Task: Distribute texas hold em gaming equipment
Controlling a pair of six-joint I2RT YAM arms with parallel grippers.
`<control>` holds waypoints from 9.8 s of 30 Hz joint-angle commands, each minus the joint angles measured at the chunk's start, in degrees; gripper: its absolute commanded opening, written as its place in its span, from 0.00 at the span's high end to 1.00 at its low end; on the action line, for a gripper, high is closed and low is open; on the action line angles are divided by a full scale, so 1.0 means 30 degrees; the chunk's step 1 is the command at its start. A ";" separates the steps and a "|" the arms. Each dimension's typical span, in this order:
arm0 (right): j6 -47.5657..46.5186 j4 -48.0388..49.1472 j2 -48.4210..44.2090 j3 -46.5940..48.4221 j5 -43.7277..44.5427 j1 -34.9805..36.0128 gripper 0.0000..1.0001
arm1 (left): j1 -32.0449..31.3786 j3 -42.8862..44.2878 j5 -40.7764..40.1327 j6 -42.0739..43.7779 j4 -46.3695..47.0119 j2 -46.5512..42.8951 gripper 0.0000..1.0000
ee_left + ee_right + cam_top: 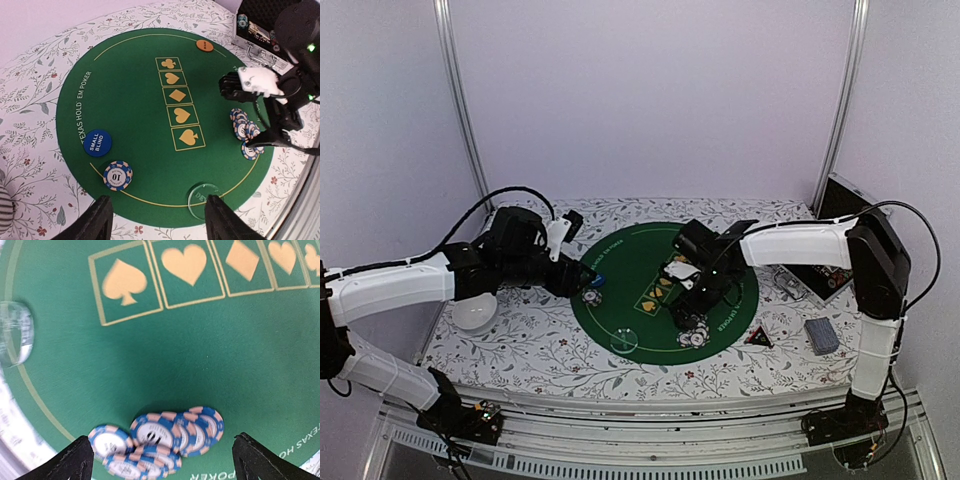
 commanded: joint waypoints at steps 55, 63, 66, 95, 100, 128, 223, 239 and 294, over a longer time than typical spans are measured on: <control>-0.2657 0.2632 0.0468 -0.2003 0.0925 -0.3638 0.34 | 0.0223 0.0328 0.2003 0.2028 -0.0132 0.0108 0.26; -0.2331 0.1054 -0.0398 -0.0659 0.0801 -0.4375 0.23 | 0.0227 0.0335 0.2061 0.2027 -0.0035 0.0167 0.26; -0.1830 0.0480 -0.1624 -0.0536 0.0184 -0.4089 0.22 | 0.0223 0.0239 0.2216 0.1894 0.0066 0.0126 0.26; 0.5619 0.1180 -0.0905 -0.4941 0.2123 -0.3166 0.48 | -0.2147 0.0597 0.1331 0.2171 0.0098 0.0984 0.29; 0.4521 0.1721 -0.0079 -0.2573 0.2457 -0.4435 0.60 | -0.2126 0.0712 0.1006 0.2285 -0.0017 0.1017 0.28; 0.2319 0.0899 -0.1905 -0.0889 -0.5043 0.0721 0.43 | -0.2021 0.0374 -0.0032 0.2195 -0.0274 -0.0385 0.28; -0.1112 0.0115 0.3090 0.4333 -0.2406 -0.3820 0.96 | -0.0891 -0.0600 -0.1024 0.2460 -0.0272 -0.2561 0.25; -0.0431 -0.1186 0.2842 0.3862 0.0039 -0.5782 0.96 | -0.0889 -0.0943 -0.1337 0.2442 -0.0304 -0.3134 0.25; 0.2201 -0.2080 -0.1850 -0.3917 -0.5381 -0.1554 0.96 | -0.0818 -0.1846 -0.1280 0.2065 -0.0079 -0.4090 0.24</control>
